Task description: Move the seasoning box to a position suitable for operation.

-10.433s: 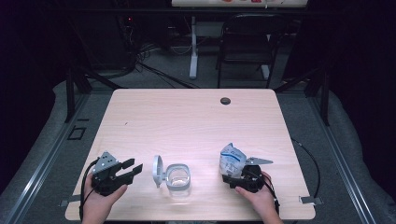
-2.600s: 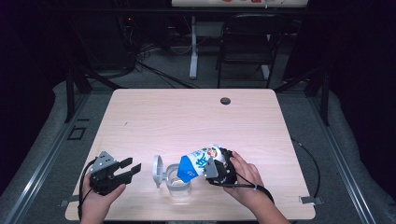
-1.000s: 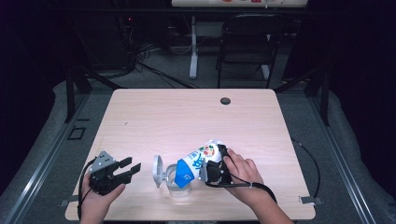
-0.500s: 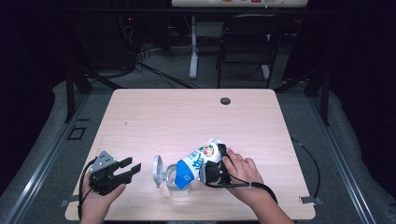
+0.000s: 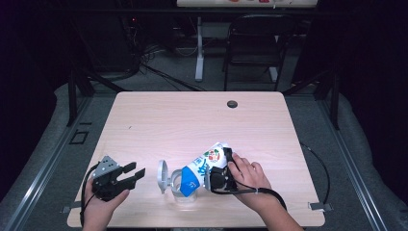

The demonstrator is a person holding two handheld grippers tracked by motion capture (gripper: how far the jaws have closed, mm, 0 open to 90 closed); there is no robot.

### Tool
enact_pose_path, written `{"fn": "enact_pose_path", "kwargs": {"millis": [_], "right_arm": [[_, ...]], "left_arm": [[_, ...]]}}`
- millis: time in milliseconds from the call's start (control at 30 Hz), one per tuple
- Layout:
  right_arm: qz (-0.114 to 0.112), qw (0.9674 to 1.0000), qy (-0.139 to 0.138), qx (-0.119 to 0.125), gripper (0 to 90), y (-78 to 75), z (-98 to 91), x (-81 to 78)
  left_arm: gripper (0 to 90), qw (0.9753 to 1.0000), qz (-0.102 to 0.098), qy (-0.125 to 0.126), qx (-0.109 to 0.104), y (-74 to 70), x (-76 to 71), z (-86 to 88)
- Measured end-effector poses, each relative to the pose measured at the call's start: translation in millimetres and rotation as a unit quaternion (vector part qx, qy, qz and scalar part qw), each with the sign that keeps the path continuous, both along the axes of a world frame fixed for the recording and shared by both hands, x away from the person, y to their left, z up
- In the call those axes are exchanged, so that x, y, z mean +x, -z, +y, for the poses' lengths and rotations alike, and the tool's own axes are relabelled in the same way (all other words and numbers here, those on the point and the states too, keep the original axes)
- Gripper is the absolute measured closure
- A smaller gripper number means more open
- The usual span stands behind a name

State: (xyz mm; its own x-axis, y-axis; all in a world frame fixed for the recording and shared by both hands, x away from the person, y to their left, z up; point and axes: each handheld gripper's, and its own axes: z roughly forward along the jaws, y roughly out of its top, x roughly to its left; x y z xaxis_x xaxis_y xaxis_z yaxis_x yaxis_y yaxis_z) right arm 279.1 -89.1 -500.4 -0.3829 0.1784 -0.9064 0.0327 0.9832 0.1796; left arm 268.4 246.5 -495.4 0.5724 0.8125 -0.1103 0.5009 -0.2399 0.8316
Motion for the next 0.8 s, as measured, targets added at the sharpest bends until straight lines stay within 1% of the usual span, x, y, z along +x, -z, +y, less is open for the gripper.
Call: {"fn": "enact_pose_path", "kwargs": {"millis": [33, 67, 100, 133, 167, 200, 233, 367, 400, 467, 500, 533, 567, 700, 800], "right_arm": [[-0.001, 1.0000, 0.000, -0.001, 56.0, 0.0, 0.0, 0.0], [0.000, 1.0000, 0.003, -0.007, 56.0, -1.1, 0.3, -0.4], [-0.001, 1.0000, 0.003, -0.007, 56.1, -1.0, 0.4, -0.4], [-0.002, 0.9999, 0.006, -0.013, 56.1, -2.0, 0.8, -0.9], [-0.001, 1.0000, 0.002, -0.007, 56.2, -1.0, 0.5, -0.4], [-0.001, 1.0000, 0.002, -0.008, 56.2, -1.4, 0.7, -0.5], [-0.002, 1.0000, -0.001, -0.002, 56.3, -0.6, 0.6, -0.1], [-0.003, 1.0000, -0.002, -0.006, 56.4, -0.9, 1.3, -0.3], [-0.007, 0.9997, 0.005, -0.021, 56.5, -2.7, 2.2, -1.7], [-0.004, 1.0000, -0.003, -0.008, 56.6, -0.8, 2.0, -0.8], [-0.005, 0.9999, -0.005, -0.007, 56.6, -0.8, 2.0, -0.8], [-0.006, 0.9999, -0.002, -0.014, 56.7, -1.8, 2.5, -1.4], [-0.006, 0.9999, -0.005, -0.008, 56.7, -0.9, 2.3, -1.0], [-0.008, 0.9999, -0.007, -0.008, 56.7, -0.7, 2.3, -1.1], [-0.010, 0.9998, -0.005, -0.017, 56.7, -1.7, 2.7, -1.9]], "left_arm": [[54.4, 1.0000, 0.000, 0.000, 0.000, 0.0, 0.0, 0.0], [54.4, 1.0000, 0.000, 0.000, 0.000, 0.1, 0.1, 0.0], [54.4, 1.0000, 0.001, -0.001, 0.000, 0.1, -0.1, 0.0], [54.4, 1.0000, 0.000, 0.000, 0.000, 0.1, 0.0, 0.0], [54.4, 1.0000, 0.000, 0.000, 0.000, 0.0, 0.0, 0.0], [54.4, 1.0000, 0.000, 0.000, 0.000, 0.0, 0.0, 0.0], [54.4, 1.0000, 0.000, 0.000, 0.000, -0.1, -0.1, 0.0], [54.4, 1.0000, 0.001, -0.001, -0.001, 0.0, -0.2, 0.1], [54.4, 1.0000, 0.000, 0.000, 0.000, 0.0, 0.0, 0.2], [54.4, 1.0000, 0.000, 0.000, 0.000, -0.1, 0.0, 0.1], [54.4, 1.0000, -0.001, 0.000, -0.001, -0.1, 0.0, 0.1], [54.4, 1.0000, 0.000, 0.000, -0.001, -0.1, 0.0, 0.1], [54.4, 1.0000, 0.000, 0.000, 0.000, -0.1, -0.1, 0.0], [54.4, 1.0000, 0.000, 0.000, -0.001, -0.1, 0.0, 0.1], [54.4, 1.0000, -0.001, 0.000, 0.000, -0.2, -0.1, 0.1]]}}
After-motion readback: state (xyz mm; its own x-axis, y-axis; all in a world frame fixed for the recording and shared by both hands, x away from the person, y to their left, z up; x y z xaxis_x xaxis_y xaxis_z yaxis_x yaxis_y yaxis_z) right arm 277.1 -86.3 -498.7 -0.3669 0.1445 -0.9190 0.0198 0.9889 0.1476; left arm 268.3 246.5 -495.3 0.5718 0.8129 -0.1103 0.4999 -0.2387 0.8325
